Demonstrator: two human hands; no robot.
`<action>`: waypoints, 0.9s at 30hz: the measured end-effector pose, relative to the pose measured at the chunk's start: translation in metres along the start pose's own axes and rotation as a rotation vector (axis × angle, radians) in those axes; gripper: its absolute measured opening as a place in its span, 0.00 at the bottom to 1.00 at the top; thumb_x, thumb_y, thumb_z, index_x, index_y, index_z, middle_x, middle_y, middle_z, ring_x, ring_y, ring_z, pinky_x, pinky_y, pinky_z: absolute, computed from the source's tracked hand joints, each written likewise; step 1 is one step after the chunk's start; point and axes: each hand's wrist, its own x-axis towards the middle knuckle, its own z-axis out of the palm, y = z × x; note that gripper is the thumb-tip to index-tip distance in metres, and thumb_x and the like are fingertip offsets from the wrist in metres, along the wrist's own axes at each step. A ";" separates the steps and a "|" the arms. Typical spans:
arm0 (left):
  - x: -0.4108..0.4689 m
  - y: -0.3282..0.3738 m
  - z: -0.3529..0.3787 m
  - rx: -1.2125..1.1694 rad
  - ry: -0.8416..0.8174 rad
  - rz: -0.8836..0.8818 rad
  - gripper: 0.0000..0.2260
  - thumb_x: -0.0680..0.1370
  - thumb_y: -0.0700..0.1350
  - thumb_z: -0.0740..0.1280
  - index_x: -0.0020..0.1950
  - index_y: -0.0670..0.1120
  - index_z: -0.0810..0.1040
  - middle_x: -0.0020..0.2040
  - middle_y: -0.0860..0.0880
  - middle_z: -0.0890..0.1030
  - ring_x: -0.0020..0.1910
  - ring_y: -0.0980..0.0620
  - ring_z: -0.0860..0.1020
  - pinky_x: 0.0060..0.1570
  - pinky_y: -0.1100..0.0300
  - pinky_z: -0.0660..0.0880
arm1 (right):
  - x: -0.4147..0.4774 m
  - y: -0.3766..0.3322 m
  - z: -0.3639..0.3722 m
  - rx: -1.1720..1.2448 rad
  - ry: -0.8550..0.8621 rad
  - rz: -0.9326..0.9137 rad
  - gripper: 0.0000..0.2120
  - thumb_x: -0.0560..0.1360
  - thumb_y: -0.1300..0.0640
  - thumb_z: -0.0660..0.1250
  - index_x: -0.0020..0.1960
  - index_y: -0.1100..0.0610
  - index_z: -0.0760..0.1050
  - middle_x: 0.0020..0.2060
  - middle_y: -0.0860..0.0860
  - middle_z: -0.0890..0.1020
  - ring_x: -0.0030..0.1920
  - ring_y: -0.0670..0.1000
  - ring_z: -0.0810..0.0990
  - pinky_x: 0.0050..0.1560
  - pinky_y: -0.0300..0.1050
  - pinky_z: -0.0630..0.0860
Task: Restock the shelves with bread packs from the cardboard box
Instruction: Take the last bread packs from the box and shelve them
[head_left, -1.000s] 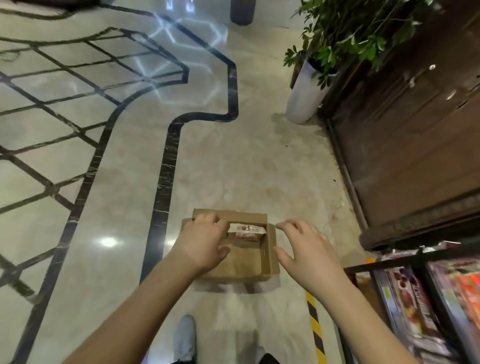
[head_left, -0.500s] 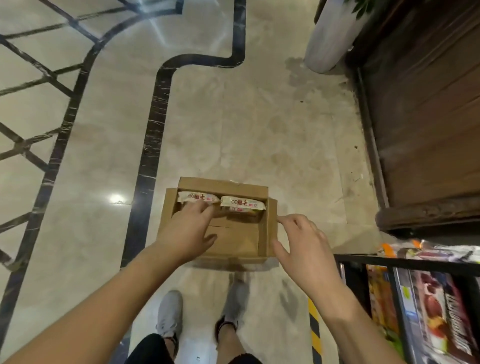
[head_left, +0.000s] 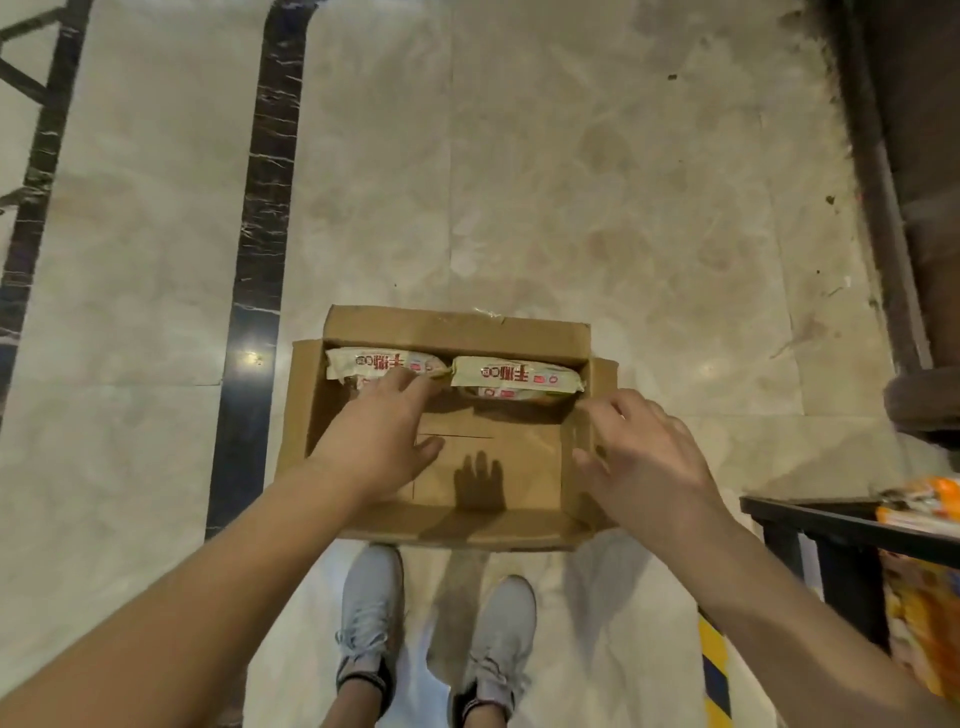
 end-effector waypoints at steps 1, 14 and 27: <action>0.006 -0.005 0.008 0.001 -0.009 -0.003 0.29 0.78 0.55 0.70 0.77 0.52 0.66 0.73 0.48 0.69 0.70 0.46 0.71 0.64 0.48 0.76 | 0.011 0.002 0.008 -0.008 0.011 -0.007 0.23 0.75 0.54 0.70 0.69 0.55 0.75 0.63 0.55 0.77 0.62 0.59 0.77 0.61 0.55 0.73; 0.058 -0.051 0.057 0.080 -0.099 -0.059 0.30 0.77 0.55 0.72 0.76 0.50 0.67 0.74 0.48 0.69 0.71 0.46 0.70 0.65 0.50 0.76 | 0.082 0.009 0.073 0.096 0.029 0.053 0.23 0.79 0.53 0.69 0.72 0.55 0.73 0.65 0.53 0.77 0.65 0.56 0.76 0.65 0.52 0.71; 0.094 -0.109 0.094 0.148 0.051 -0.176 0.37 0.74 0.49 0.75 0.79 0.45 0.62 0.76 0.42 0.66 0.75 0.42 0.67 0.72 0.45 0.71 | 0.135 0.019 0.128 0.038 -0.078 0.116 0.24 0.80 0.51 0.67 0.74 0.52 0.68 0.67 0.52 0.73 0.66 0.54 0.72 0.63 0.51 0.73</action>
